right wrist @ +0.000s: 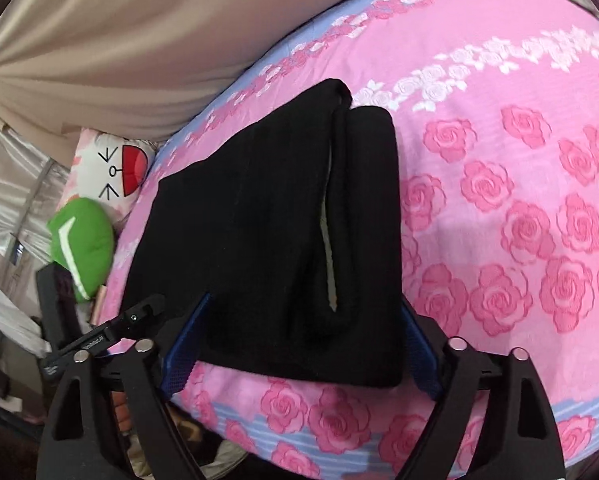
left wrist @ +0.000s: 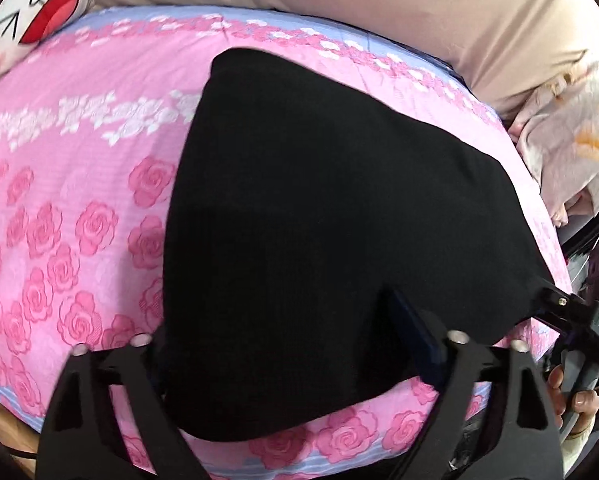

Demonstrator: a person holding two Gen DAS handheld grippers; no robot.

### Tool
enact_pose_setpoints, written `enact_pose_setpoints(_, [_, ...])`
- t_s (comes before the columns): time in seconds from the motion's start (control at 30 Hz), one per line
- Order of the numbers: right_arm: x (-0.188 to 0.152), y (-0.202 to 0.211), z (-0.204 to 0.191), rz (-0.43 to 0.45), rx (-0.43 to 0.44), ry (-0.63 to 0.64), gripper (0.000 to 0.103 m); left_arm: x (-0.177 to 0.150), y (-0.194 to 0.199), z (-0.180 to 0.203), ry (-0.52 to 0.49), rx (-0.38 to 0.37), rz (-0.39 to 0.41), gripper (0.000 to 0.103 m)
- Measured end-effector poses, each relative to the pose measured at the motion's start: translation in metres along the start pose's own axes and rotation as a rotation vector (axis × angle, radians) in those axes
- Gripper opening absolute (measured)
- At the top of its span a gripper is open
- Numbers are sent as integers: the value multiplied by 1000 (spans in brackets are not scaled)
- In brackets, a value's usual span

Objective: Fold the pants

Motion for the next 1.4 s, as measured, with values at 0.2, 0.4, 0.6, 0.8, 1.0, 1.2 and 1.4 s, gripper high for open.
enact_pose_setpoints(0.2, [4, -4, -8, 6, -38, 61, 46, 5, 19, 11, -42, 69, 44, 32])
enact_pose_setpoints(0.4, [3, -7, -12, 6, -72, 90, 49, 7, 18, 12, -62, 97, 50, 31])
enact_pose_setpoints(0.6, [4, -8, -6, -2, -56, 72, 57, 10, 6, 9, -46, 102, 35, 57])
enact_pose_setpoints(0.8, [7, -11, 4, -4, 8, 24, 64, 20, -20, -8, 65, 45, 23, 98])
enact_pose_setpoints(1.0, [11, -7, -13, 23, -20, 88, 38, 27, 8, -5, 82, -44, 42, 32])
enact_pose_setpoints(1.2, [7, 33, -63, 68, 3, 205, 36, 20, 70, 1, 42, -134, 115, 30])
enact_pose_setpoints(1.4, [-8, 83, -108, 110, 25, 309, 36, 3, 141, 13, -56, -182, 221, 30])
Point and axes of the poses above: each gripper's, at about its wrist camera, not at the fingertips, and y roughly against the way its jaws point, z to its right, x to its top, the point moved 3 cm from there along -y, roughly the way its jaws point, and after that the axes turned 14 degrees about x, right-handed, at the moved point
